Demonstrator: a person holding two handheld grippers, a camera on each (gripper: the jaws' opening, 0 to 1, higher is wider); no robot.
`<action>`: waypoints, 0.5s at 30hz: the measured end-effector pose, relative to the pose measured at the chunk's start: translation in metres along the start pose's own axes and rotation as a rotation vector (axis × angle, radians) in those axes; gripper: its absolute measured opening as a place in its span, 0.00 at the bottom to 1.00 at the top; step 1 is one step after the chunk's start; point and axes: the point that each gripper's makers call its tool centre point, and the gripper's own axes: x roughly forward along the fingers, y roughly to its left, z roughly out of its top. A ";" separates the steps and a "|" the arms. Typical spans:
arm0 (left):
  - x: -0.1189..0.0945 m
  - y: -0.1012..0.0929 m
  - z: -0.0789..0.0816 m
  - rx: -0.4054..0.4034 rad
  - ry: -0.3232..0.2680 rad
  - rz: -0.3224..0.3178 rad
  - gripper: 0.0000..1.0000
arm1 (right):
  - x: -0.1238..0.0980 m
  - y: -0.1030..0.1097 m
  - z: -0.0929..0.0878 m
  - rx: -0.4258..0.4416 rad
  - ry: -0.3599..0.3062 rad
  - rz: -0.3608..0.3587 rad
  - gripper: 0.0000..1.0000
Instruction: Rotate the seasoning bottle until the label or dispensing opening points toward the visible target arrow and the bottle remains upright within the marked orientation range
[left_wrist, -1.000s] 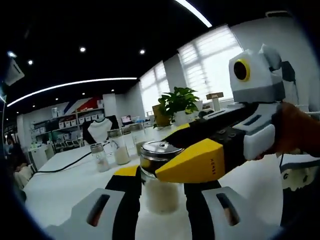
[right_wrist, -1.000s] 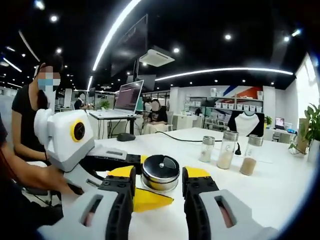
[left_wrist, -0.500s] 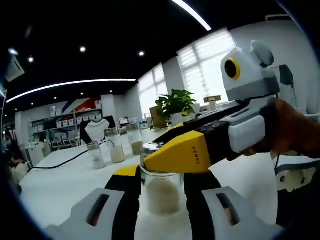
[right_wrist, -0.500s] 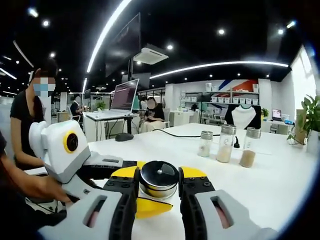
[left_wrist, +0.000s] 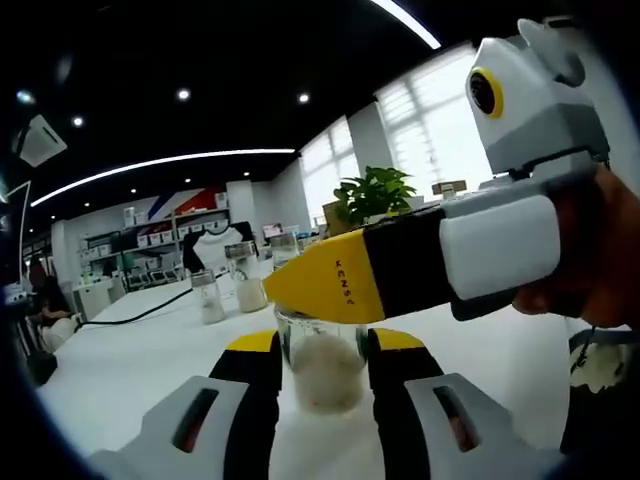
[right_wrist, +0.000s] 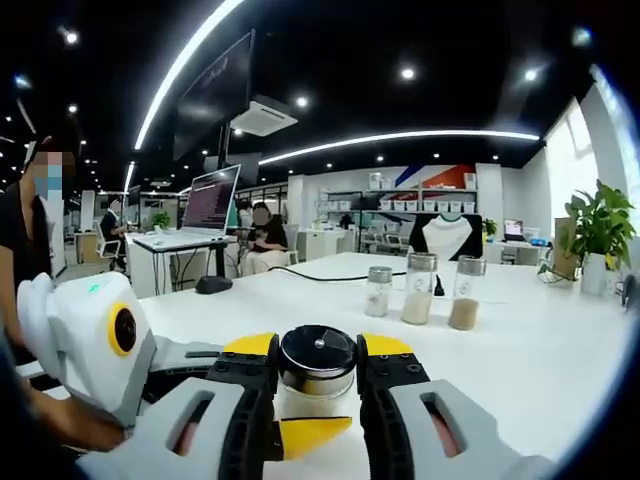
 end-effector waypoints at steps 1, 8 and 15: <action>0.000 0.000 0.001 0.000 -0.006 0.002 0.35 | -0.001 0.000 0.000 0.000 -0.006 -0.001 0.28; -0.011 -0.004 0.009 -0.067 -0.040 -0.045 0.34 | -0.009 0.009 0.010 -0.034 -0.095 0.105 0.29; -0.021 -0.013 0.013 -0.164 -0.076 -0.186 0.34 | -0.014 0.022 0.005 -0.095 -0.099 0.232 0.29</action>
